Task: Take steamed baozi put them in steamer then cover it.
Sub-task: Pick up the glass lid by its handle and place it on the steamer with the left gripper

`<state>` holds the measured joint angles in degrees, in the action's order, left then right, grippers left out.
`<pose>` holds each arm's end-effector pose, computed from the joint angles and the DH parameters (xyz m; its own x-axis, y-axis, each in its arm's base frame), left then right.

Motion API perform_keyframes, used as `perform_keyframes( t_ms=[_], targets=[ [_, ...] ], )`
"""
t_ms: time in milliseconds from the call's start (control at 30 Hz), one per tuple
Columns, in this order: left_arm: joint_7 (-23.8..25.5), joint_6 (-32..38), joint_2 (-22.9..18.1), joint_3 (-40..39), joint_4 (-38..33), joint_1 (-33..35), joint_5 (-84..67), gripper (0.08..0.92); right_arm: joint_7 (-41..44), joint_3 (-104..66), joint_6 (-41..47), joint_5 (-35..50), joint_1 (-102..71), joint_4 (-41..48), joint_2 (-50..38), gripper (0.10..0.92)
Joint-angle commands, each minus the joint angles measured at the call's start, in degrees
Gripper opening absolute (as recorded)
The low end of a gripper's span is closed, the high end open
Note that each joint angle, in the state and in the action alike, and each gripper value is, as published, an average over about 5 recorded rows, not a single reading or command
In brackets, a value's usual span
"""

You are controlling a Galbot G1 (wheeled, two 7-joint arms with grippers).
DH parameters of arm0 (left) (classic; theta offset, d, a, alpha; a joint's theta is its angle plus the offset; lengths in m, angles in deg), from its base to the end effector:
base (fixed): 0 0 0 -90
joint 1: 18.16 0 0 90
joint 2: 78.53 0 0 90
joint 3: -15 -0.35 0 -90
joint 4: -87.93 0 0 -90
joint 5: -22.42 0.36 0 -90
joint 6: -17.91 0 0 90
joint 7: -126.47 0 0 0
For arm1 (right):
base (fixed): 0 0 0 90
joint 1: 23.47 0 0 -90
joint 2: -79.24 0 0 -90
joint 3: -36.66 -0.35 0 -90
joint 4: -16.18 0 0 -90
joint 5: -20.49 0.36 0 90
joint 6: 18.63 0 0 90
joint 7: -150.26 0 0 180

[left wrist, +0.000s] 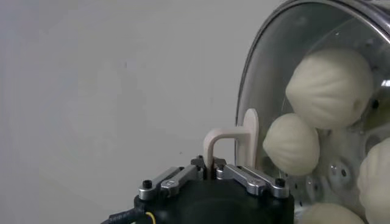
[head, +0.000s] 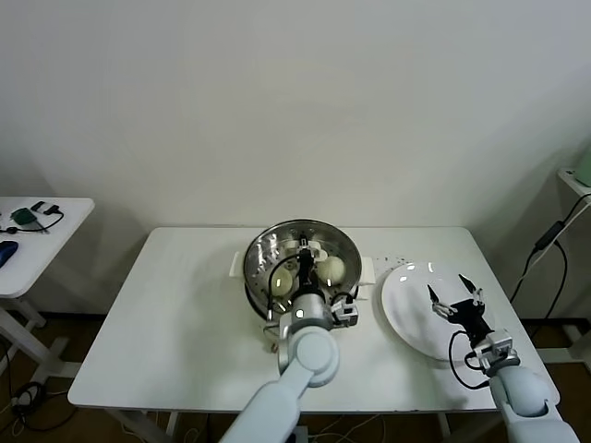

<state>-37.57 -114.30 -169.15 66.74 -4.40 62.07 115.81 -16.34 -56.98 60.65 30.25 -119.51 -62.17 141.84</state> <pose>0.3348 -0.2264 -0.2802 -0.9968 -0.0703 0.0393 0.0388 0.0092 0.9992 0.3115 -0.2144 -0.4000 -0.9805 -0.1292 0.1483 -0.1676 0.9434 -0.2861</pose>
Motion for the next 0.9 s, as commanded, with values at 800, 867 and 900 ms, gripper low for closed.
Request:
perform_keyframes(
  t_ms=[800, 867, 900],
  targets=[
    [3.4, -0.5, 8.2, -1.2, -15.0, 4.1, -5.6, 0.527, -0.7, -1.4, 9.3, 0.9, -0.6, -3.2, -0.4, 0.823],
    [3.4, -0.6, 9.5, -1.2, -17.1, 5.0, -6.4, 0.588, -0.8, -1.5, 10.0, 0.8, -0.6, -3.5, -0.4, 0.823],
    [3.4, -0.6, 10.2, -1.1, -18.2, 5.5, -6.7, 0.614, -0.8, -1.6, 10.3, 0.8, -0.6, -3.6, -0.4, 0.823]
  ],
)
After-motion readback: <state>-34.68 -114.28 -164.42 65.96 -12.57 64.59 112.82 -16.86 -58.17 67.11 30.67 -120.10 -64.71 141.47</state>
